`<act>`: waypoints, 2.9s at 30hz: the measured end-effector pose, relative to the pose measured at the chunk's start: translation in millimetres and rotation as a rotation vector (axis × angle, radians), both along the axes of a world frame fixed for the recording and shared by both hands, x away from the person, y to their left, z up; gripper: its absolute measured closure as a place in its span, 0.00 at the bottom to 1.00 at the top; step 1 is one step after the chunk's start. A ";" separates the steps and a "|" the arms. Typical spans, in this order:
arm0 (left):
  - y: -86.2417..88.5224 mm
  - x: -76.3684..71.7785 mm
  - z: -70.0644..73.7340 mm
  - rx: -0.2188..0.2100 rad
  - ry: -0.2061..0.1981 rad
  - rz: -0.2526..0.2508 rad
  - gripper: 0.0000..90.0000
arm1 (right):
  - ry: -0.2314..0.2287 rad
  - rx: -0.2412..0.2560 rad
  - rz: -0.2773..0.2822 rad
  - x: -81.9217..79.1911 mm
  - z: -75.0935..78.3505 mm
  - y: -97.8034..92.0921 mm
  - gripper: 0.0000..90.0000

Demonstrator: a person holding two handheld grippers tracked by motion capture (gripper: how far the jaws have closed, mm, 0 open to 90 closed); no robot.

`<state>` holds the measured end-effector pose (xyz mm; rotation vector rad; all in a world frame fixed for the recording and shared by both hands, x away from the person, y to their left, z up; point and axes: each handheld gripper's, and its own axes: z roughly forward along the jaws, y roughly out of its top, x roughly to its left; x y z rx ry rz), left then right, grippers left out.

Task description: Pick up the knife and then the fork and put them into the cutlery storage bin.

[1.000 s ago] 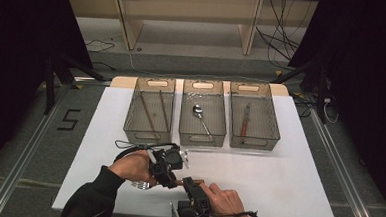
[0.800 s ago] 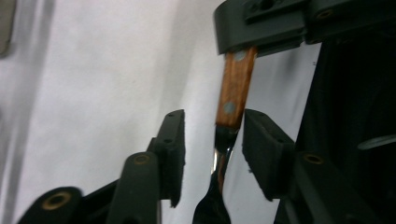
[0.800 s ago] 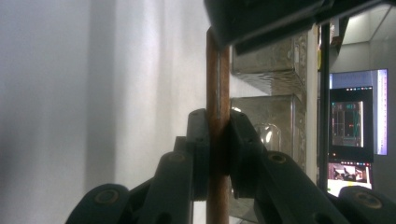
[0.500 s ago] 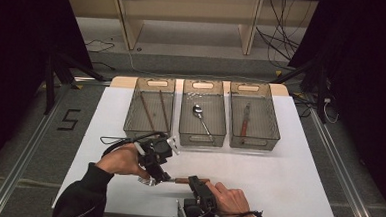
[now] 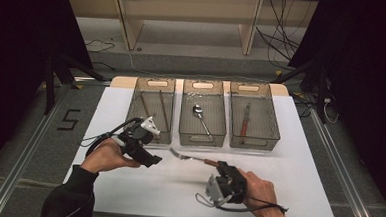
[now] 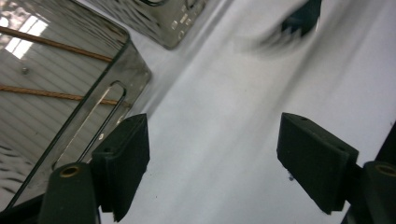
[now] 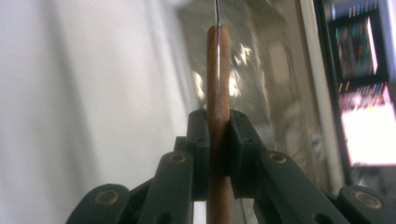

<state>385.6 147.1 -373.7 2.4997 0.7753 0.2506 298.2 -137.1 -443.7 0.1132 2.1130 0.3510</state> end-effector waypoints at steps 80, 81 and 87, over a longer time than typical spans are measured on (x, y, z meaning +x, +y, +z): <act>40.7 -56.0 -68.0 -0.511 -0.179 0.240 0.17 | 0.581 1.085 -0.295 57.8 41.0 -106.0 0.28; 40.9 -56.1 -67.9 -0.507 -0.177 0.236 0.17 | 0.579 1.093 -0.288 54.5 39.6 -106.3 0.28; 40.9 -57.7 -67.4 -0.516 -0.171 0.231 0.17 | 0.569 1.123 -0.253 37.3 29.1 -106.0 0.24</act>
